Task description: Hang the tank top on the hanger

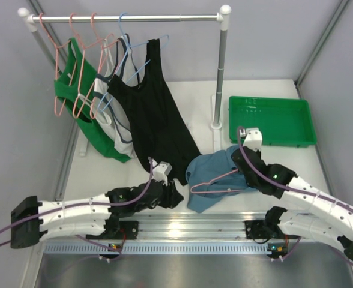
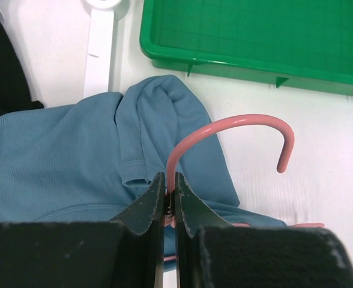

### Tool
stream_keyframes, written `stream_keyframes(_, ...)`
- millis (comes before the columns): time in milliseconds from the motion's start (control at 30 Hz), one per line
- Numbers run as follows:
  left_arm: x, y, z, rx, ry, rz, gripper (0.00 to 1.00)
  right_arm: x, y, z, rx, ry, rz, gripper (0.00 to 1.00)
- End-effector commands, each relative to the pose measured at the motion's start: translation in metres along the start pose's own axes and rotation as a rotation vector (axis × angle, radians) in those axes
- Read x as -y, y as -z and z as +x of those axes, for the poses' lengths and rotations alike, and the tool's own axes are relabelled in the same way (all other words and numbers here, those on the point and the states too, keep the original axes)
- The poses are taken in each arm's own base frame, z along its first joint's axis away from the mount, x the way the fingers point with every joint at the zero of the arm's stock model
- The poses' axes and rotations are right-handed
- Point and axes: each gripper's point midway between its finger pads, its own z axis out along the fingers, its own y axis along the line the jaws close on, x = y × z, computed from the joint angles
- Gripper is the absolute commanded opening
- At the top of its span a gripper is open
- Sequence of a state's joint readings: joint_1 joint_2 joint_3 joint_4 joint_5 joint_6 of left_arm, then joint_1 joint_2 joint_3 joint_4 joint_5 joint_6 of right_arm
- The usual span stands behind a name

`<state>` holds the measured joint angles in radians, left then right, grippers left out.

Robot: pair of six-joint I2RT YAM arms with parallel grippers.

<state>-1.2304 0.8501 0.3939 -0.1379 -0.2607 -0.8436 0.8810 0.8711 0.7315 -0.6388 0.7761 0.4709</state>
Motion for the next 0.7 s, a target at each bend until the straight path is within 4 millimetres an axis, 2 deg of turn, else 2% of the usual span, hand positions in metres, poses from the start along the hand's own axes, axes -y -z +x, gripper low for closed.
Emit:
stream_keyframes(0, 0.013, -0.008, 0.013, -0.057, -0.008, 0.069, 0.45, 0.005, 0.009, -0.024, 0.054, -0.031, 0.032, 0.0)
stream_keyframes(300, 0.033, -0.019, 0.015, -0.039, -0.077, 0.191, 0.48, 0.006, 0.009, -0.023, 0.047, -0.028, 0.04, 0.0)
stream_keyframes(667, 0.041, -0.047, 0.015, -0.017, -0.138, 0.212, 0.47, 0.005, 0.008, -0.023, 0.038, -0.028, 0.045, 0.0)
